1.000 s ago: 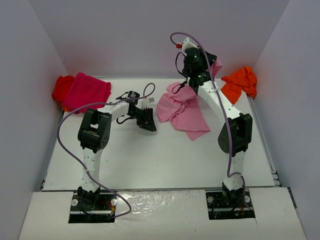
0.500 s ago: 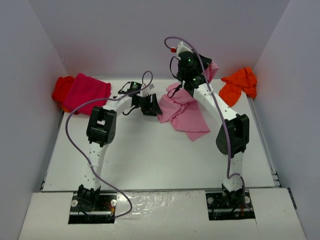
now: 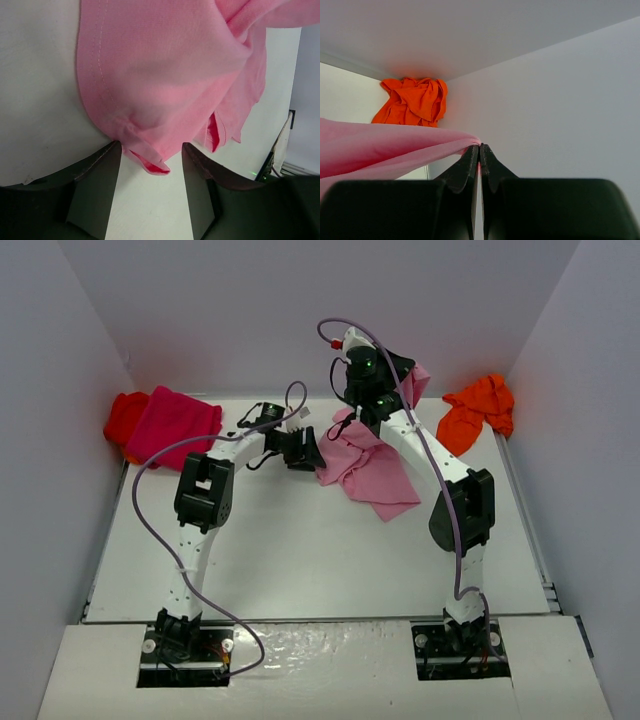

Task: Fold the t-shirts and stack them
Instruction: Flatten out the tshirt

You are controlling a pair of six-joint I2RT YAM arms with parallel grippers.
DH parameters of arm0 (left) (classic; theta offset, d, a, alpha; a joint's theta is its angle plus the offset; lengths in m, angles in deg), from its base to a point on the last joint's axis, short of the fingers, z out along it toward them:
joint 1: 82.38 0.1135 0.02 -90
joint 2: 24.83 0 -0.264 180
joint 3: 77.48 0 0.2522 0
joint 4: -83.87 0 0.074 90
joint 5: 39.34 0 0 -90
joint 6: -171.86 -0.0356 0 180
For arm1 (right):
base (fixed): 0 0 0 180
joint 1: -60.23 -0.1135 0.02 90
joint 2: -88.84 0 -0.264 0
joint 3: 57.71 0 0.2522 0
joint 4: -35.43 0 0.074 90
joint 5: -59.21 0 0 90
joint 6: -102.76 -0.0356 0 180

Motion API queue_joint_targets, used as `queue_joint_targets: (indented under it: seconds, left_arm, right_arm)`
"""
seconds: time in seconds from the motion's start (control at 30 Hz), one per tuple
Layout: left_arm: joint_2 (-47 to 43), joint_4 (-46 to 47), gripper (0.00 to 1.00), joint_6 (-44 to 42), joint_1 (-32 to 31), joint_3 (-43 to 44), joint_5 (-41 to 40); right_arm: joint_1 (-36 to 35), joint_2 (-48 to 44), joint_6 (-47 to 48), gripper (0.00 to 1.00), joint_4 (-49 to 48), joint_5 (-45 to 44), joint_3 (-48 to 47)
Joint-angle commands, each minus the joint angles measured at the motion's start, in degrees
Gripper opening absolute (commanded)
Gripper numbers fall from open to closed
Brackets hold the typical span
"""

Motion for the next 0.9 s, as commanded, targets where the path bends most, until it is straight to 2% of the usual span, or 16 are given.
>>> queue_joint_targets:
  seconds: [0.0,0.33,0.77,0.87]
  left_arm:
    - [-3.47,-5.18,0.49,-2.0,-0.78,-3.09,-3.06]
    - [-4.89,-10.67,0.49,-3.52,-1.88,-3.59,-6.23]
    - [4.7,-14.8,0.49,-2.34,-5.27,7.99,-7.63]
    - [6.05,-15.34,0.42,-2.85,-5.56,9.44,-7.83]
  right_arm:
    - [-0.05,-1.6,0.46,0.0,-4.31,-2.68,-2.94]
    - [-0.15,-1.91,0.14,0.0,-4.1,-2.9,-2.62]
    - [-1.08,-3.04,0.14,0.0,-3.76,-3.33,-1.51]
    - [-1.37,-3.24,0.23,0.0,-3.67,-3.33,-1.04]
